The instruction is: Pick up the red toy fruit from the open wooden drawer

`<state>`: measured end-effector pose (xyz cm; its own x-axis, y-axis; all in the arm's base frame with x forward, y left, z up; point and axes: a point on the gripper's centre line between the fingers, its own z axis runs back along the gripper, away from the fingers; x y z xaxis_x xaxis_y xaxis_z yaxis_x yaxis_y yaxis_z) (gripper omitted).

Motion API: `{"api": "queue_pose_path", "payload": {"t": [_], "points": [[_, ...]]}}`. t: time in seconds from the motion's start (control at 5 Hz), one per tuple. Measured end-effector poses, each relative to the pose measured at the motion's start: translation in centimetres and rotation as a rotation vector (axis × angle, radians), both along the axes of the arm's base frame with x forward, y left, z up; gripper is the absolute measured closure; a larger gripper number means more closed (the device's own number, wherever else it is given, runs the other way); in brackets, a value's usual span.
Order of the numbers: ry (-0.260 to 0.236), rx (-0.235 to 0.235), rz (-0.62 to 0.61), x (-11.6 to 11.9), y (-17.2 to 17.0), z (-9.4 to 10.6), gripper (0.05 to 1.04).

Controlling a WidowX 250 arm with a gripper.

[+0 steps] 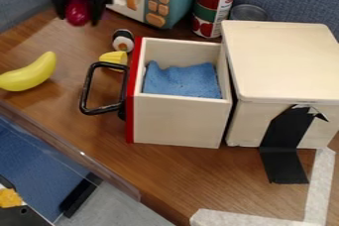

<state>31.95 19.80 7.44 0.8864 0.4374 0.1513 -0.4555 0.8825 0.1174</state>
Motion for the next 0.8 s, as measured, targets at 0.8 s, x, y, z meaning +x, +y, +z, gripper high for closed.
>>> {"api": "queue_pose_path", "payload": {"t": [0.8], "points": [[0.134, -0.16, -0.152, -0.2, -2.3, 2.5, 0.084]]}}
